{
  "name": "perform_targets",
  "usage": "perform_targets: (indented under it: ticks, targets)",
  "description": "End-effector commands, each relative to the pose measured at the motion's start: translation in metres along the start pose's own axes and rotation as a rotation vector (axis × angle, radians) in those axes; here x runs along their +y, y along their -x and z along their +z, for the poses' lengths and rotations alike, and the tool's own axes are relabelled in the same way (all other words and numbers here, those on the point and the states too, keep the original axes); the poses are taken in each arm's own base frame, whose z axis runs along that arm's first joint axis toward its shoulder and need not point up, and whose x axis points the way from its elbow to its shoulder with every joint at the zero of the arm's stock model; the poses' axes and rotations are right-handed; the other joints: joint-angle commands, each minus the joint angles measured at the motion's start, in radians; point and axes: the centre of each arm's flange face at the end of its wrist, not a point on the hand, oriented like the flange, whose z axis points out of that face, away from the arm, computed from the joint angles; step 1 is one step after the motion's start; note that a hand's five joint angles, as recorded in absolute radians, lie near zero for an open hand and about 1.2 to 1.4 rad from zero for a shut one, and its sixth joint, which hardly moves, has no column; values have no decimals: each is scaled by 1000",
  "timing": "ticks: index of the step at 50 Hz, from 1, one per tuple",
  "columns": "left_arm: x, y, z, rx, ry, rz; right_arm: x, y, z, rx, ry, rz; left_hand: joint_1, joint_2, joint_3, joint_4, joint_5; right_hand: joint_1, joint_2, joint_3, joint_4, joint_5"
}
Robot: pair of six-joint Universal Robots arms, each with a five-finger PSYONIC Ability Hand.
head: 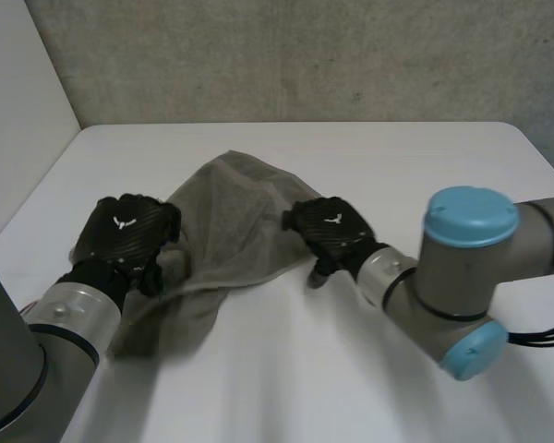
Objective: Fold the towel.
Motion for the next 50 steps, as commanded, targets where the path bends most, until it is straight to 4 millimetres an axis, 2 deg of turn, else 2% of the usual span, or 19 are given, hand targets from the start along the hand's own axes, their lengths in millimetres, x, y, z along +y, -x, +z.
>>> perform_targets:
  ticks: [1, 2, 5, 7, 11, 13, 15, 18, 19, 23, 32, 35, 38, 40, 41, 43, 45, 50]
  targets:
    - [-6, 1, 1, -4, -19, -4, 2, 33, 18, -45, -17, 110, -110, -106, -109, -116, -267, -48, -61, -53, -43, -9]
    - [-6, 1, 1, -4, -19, -4, 4, 42, 22, -62, -17, 122, -110, -106, -109, -116, -267, -42, -55, -48, -38, -3]
    - [-10, 0, -1, -1, -34, -10, 7, 47, 25, -70, -17, 125, -110, -106, -109, -116, -267, -39, -52, -45, -35, 0]
    - [-13, 2, -3, -6, -48, -19, 15, 59, 33, -82, -8, 123, -110, -106, -109, -116, -267, -36, -49, -42, -32, 3]
    - [-13, 4, -2, -13, -45, -23, 21, 66, 37, -82, -3, 117, -119, -115, -118, -125, -276, -27, -41, -33, -23, 11]
    - [-10, 4, -1, -14, -35, -23, 21, 69, 38, -77, -4, 112, -181, -177, -180, -187, -338, -19, -32, -24, -14, 20]
    - [-1, 6, -1, -21, 1, -23, 23, 70, 39, -66, -1, 109, -493, -489, -492, -499, -650, 28, 15, 23, 33, 67]
    - [5, 6, -2, -19, 32, -20, 26, 70, 40, -57, -2, 105, -624, -620, -623, -630, -781, 134, 120, 128, 138, 172]
    - [14, 6, -3, -15, 76, -19, 26, 70, 40, -57, -2, 105, -642, -637, -641, -648, -799, 134, 121, 129, 139, 173]
    - [35, 7, -3, -20, 171, -42, 32, 69, 43, -44, 8, 87, -642, -638, -641, -648, -799, 275, 261, 269, 279, 313]
    - [55, 11, 1, -44, 244, -172, 37, 70, 53, -46, -1, 68, -639, -635, -638, -645, -796, 319, 306, 313, 324, 358]
    - [59, 8, 1, -36, 258, -174, 35, 70, 56, -47, -12, 67, -636, -632, -635, -642, -793, 456, 443, 451, 461, 495]
    - [64, 5, 1, -26, 277, -170, 34, 70, 56, -46, -15, 66, -624, -620, -623, -630, -781, 492, 479, 487, 497, 531]
    - [69, 3, 1, -21, 298, -168, 31, 69, 58, -45, -27, 63, -601, -597, -600, -607, -758, 679, 666, 674, 684, 718]
    - [69, 3, 1, -21, 298, -168, 31, 69, 58, -45, -27, 63, -601, -596, -600, -607, -758, 680, 667, 675, 685, 719]
    - [71, 3, 2, -22, 306, -168, 30, 68, 59, -43, -32, 63, -595, -591, -594, -601, -752, 858, 845, 853, 863, 897]
    - [72, 2, 3, -21, 310, -168, 30, 67, 59, -43, -32, 63, -583, -579, -582, -589, -740, 942, 929, 937, 947, 981]
    - [72, 5, 4, -32, 309, -172, 33, 66, 60, -47, -23, 65, -568, -564, -567, -574, -725, 943, 930, 938, 948, 982]
